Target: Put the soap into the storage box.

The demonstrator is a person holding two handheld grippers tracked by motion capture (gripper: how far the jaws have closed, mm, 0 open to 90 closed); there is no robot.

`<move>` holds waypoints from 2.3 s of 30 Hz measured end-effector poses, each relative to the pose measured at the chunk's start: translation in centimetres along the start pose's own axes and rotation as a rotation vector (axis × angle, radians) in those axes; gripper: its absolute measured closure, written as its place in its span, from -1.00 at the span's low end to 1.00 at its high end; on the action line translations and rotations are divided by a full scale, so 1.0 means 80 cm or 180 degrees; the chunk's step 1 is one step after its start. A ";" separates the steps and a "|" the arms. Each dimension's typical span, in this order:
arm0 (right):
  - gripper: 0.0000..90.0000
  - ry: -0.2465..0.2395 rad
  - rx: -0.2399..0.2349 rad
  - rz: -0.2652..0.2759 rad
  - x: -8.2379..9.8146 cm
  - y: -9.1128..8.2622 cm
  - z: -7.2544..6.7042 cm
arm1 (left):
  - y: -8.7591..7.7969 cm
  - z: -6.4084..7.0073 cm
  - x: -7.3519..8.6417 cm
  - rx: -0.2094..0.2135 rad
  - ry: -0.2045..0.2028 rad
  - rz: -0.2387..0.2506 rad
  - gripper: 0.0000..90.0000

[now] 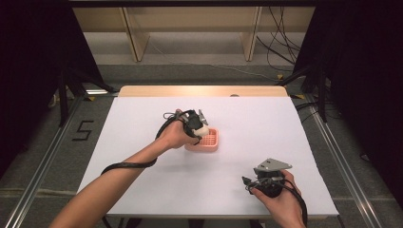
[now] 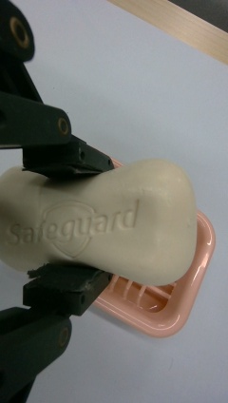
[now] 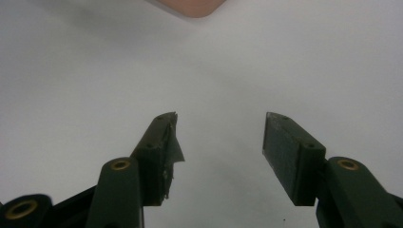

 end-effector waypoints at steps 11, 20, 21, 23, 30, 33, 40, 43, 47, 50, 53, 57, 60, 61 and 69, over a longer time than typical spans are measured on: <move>0.03 -0.0097 -0.0007 0.0029 0.000 0.002 0.001 | 0.009 0.002 -0.003 -0.0026 0.0000 0.0019 0.10; 0.03 0.0015 0.0017 -0.0032 0.001 0.000 -0.002 | 0.014 0.001 -0.005 -0.0030 0.0010 0.0016 0.10; 0.03 0.0063 0.0006 -0.0052 0.001 -0.001 -0.003 | 0.014 0.001 -0.005 -0.0026 0.0018 0.0015 0.10; 0.03 0.0019 0.0020 -0.0033 0.001 0.000 -0.002 | 0.015 0.001 -0.006 -0.0031 0.0038 0.0019 0.10; 0.03 0.0040 0.0007 -0.0034 0.001 0.000 -0.002 | 0.020 0.002 -0.009 -0.0044 0.0098 -0.0016 0.10; 0.02 0.0009 0.0016 -0.0035 0.001 0.000 -0.002 | 0.023 0.003 -0.010 -0.0039 0.0080 -0.0011 0.10; 0.03 0.0032 0.0005 -0.0032 0.001 0.000 -0.002 | 0.030 0.003 -0.009 -0.0012 0.0083 -0.0065 0.09; 0.02 0.0022 0.0004 -0.0012 0.000 0.001 -0.002 | 0.033 0.003 -0.009 -0.0008 0.0053 -0.0049 0.09; 0.02 0.0028 0.0007 -0.0032 0.001 0.000 -0.002 | 0.031 0.004 -0.009 0.0024 0.0009 -0.0035 0.06; 0.02 0.0050 -0.0008 -0.0068 0.001 0.001 -0.003 | 0.018 0.003 -0.013 0.0047 -0.0049 0.0082 0.02; 0.02 0.0053 -0.0005 -0.0071 0.001 0.001 -0.003 | 0.006 0.004 -0.012 0.0069 -0.0073 0.0151 0.02; 0.02 0.0038 0.0009 -0.0027 0.001 0.001 -0.002 | -0.015 0.004 -0.004 0.0052 -0.0125 0.0254 -0.01; 0.02 -0.0038 0.0004 0.0003 0.001 0.003 0.001 | -0.029 0.005 0.009 0.0070 -0.0215 0.0308 -0.05; 0.02 -0.0018 0.0000 -0.0007 0.001 0.002 0.001 | -0.034 0.006 0.014 0.0085 -0.0244 0.0319 -0.06; 0.02 0.0022 0.0032 -0.0033 0.002 0.001 0.000 | -0.068 0.012 0.063 0.0124 -0.0526 0.0440 -0.12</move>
Point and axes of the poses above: each handheld gripper's, and its own axes: y roughly forward along the jaws, x roughly out of its underside, z roughly to its right, the point moved 5 cm from there along y, roughly forward along the jaws, and after that the axes turned 2 degrees about -y, right-handed, at the moved point
